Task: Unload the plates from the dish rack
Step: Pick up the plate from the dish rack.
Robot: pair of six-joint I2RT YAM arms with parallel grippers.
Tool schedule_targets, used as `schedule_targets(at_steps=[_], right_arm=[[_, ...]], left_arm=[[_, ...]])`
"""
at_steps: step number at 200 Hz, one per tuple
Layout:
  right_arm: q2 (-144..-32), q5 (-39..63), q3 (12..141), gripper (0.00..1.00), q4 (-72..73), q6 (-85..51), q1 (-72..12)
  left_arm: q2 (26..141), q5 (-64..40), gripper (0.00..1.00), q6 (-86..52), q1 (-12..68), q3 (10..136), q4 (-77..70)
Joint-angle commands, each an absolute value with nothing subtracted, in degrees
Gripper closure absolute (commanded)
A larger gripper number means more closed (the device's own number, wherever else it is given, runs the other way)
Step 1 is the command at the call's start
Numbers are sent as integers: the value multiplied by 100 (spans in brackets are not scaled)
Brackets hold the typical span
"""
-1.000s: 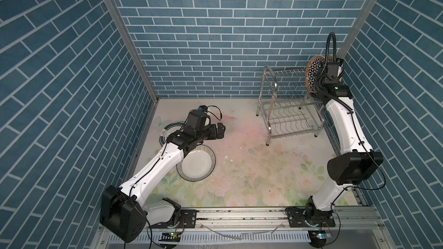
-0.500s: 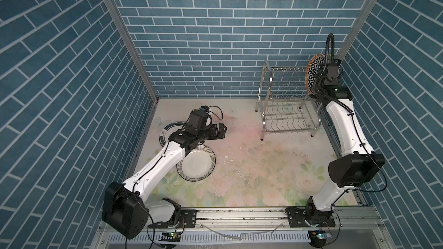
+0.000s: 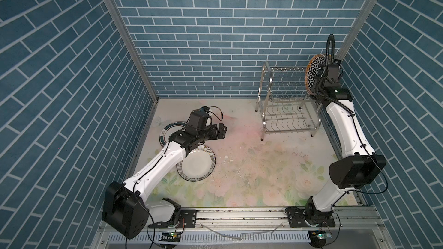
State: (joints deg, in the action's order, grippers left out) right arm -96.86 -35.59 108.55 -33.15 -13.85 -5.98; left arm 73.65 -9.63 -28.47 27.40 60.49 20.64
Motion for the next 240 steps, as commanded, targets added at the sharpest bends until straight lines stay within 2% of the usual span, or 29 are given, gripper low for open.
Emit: schedule_targets(at_steps=[1, 100, 192, 240], right_arm=[[-9104, -3573, 10636, 100, -2408, -1225, -624], [-8492, -3522, 10024, 100, -1368, -984, -625], [-8280, -2763, 10386, 100, -1621, -1491, -624], [-8115, -2680, 10651, 100, -1647, -1488, -624]], left_arm=[[7424, -1025, 1, -2870, 2758, 6012, 1969], [7453, -1061, 1, -2892, 2756, 6021, 1969], [7260, -802, 1, -2949, 2754, 5981, 2171], [7154, -846, 1, -2988, 2762, 5950, 2188]])
